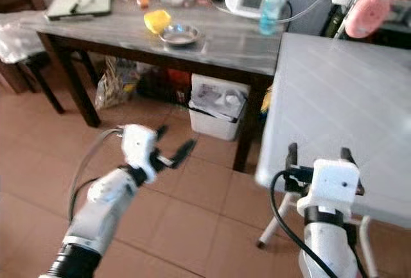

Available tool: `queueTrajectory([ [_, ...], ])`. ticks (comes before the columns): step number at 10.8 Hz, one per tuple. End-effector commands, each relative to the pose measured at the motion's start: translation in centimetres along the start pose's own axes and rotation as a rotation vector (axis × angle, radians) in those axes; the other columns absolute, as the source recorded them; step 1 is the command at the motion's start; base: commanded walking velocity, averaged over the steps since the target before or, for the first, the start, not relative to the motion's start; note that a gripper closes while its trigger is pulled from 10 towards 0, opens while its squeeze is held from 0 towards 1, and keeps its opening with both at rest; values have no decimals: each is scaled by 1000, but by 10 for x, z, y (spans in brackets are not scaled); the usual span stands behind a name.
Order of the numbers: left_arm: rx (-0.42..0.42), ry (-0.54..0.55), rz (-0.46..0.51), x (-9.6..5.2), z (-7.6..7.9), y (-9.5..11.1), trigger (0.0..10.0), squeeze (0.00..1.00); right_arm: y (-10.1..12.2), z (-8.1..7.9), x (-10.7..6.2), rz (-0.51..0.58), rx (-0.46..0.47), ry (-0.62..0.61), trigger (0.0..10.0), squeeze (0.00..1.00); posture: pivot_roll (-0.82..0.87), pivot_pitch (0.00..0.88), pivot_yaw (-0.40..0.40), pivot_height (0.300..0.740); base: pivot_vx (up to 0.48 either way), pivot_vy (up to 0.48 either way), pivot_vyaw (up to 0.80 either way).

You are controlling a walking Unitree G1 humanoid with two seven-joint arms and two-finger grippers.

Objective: Setting the table

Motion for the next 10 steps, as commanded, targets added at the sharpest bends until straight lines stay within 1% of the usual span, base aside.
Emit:
queueTrajectory([
  [1, 4, -21, 12, 4, 4, 4, 10000, 0, 4, 2, 0, 17, -11, -12, 10000, 0, -70, 73, 16, 740, 0, -480, 0],
  [3, 6, -27, 12, 4, 6, 5, 10000, 0, 4, 4, 0, 18, -13, -21, 10000, 0, -67, 75, 18, 740, 0, -480, 0],
  [5, 8, -29, 11, 3, 4, 5, 10000, 0, 3, 3, 0, 18, -12, -26, 10000, 0, -67, 76, 22, 740, 0, -480, 0],
  [10, 20, -56, 11, 6, 6, 6, 10000, 0, 2, 7, -1, 22, -5, -70, 10000, 0, -67, 77, 38, 740, 0, -480, 0],
])
Point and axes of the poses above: a point about 5 cm out from each wrist's last joint towards the gripper, its own x axis pointing out of the wrist towards the gripper, its own y axis along the axis of the wrist's last joint, z = x × y, the point moved 1 cm from there along x, pointing out of the wrist towards the gripper, and after that the axes turned 13 degrees about x, right-handed, at the moved point
